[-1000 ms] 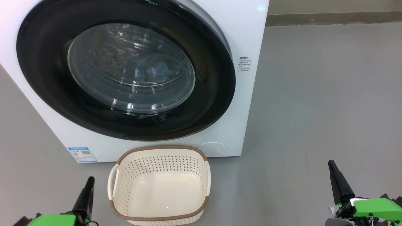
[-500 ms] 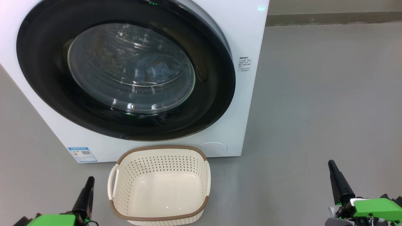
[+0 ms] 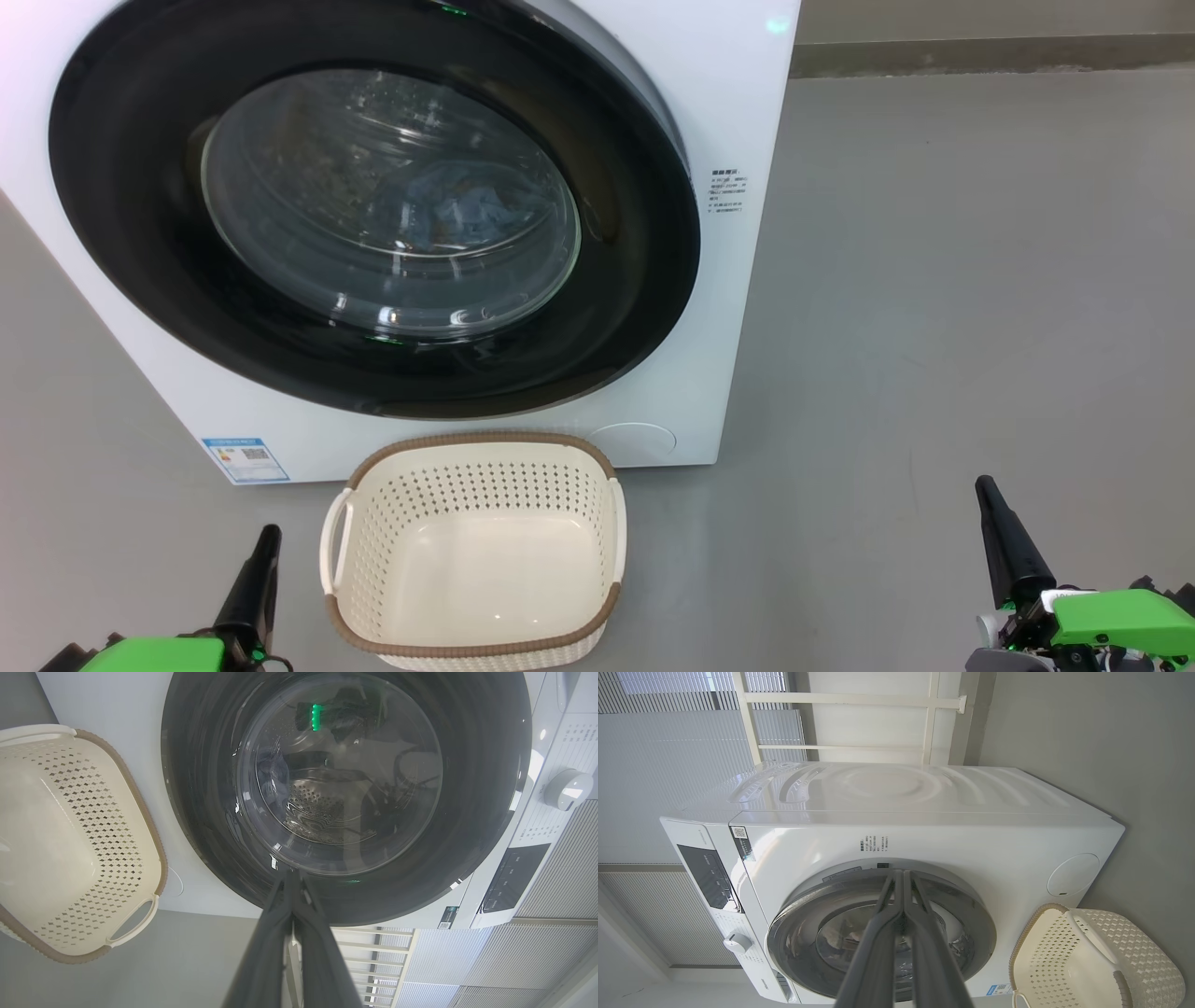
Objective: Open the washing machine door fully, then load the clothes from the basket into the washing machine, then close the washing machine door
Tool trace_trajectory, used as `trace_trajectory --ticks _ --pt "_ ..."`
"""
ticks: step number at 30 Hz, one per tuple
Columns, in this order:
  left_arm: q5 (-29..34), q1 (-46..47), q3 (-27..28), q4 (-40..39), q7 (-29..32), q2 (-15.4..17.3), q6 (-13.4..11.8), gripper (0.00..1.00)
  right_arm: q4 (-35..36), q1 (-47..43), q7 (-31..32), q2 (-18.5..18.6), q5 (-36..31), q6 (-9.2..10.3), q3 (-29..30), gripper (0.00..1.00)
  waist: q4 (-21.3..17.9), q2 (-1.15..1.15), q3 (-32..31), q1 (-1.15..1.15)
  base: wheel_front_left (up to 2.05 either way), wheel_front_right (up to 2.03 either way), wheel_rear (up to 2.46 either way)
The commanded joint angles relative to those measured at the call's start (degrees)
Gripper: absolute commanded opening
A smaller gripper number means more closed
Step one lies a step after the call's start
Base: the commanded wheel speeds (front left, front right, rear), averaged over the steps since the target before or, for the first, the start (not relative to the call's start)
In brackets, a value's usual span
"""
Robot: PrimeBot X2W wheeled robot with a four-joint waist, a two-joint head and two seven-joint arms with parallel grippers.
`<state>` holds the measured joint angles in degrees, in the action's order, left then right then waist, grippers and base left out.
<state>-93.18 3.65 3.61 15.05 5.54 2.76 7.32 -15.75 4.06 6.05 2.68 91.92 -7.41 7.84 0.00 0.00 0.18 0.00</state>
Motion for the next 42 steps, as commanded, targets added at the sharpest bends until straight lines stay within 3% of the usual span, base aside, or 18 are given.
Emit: trace_trajectory --ticks 1,42 --pt "0.27 2.46 2.01 -1.03 0.22 0.78 0.16 0.0 1.73 2.13 0.49 0.21 0.2 -0.08 -1.26 0.0 0.0 0.0 0.0 0.0 0.0 0.0 0.0" --pt "0.63 2.5 2.44 -1.02 0.57 0.48 0.17 0.0 1.72 2.13 0.49 0.2 0.2 -0.08 -1.26 0.0 0.0 0.0 0.0 0.0 0.0 0.0 0.0"
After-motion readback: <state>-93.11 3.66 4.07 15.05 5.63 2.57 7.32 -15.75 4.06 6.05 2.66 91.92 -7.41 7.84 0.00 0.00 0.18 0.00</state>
